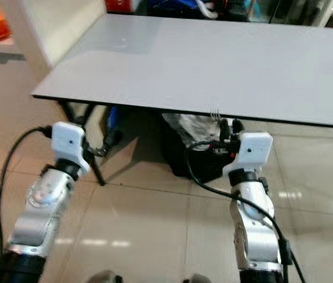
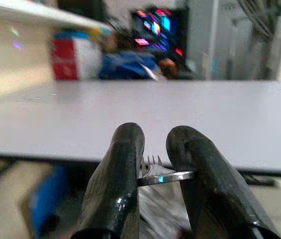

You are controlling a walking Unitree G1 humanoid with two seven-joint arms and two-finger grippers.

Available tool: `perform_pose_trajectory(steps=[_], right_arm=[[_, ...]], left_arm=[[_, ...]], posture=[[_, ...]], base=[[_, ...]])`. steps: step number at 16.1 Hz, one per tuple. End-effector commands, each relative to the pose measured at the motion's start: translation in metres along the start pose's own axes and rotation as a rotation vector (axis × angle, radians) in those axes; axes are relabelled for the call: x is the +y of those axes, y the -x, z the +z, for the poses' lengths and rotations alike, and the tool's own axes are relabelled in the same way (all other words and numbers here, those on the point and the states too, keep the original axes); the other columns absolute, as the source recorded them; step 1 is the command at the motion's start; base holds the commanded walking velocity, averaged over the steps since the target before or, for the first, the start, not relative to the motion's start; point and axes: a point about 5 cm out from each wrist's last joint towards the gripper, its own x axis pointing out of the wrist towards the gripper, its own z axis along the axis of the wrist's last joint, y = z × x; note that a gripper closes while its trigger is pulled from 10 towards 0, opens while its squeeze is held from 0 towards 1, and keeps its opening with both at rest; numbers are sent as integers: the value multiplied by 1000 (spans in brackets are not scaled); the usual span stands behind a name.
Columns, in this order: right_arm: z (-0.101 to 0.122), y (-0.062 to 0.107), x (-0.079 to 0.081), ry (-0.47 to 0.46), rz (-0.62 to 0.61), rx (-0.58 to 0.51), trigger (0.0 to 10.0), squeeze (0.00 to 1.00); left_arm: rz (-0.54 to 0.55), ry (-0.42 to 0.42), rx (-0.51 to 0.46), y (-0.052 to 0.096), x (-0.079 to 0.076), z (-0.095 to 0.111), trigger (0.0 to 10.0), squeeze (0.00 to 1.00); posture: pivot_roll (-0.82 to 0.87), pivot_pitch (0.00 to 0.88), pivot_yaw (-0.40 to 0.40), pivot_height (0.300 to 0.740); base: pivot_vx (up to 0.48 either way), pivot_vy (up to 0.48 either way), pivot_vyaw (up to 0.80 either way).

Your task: Setting the table

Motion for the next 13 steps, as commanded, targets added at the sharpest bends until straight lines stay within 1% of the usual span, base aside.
perform_pose_trajectory(steps=[1, 4, 7, 9, 10, 13], right_arm=[[5, -2, -2, -4, -7, -42, 10000, 0], [3, -4, -2, 0, 0, -46, 10000, 0], [6, -7, 1, 1, 9, -63, 10000, 0], [8, -9, 1, 8, 3, -69, 10000, 0], [7, -13, 1, 22, -1, -52, 10000, 0], [8, -16, 1, 26, -1, -54, 10000, 0]], left_arm=[[-6, -9, -4, 2, -1, -3, 10000, 0], [-7, -10, -5, 2, -2, -5, 10000, 0], [-8, -15, -32, -1, -2, 1, 10000, 0], [-15, -8, -31, -3, -3, 3, 10000, 0], [1, -4, -3, -7, -2, 1, 10000, 0], [-8, -8, -2, -8, -2, 0, 10000, 0]], posture=[[-41, 62, 41, 740], [-38, 52, 37, 740], [-38, 44, 36, 740], [-39, 41, 37, 740], [-39, 41, 37, 740], [-40, 40, 35, 740]], base=[[0, -398, 0], [0, -399, 0], [0, -400, 0], [0, -270, 0], [0, 0, 0], [0, 0, 0]])
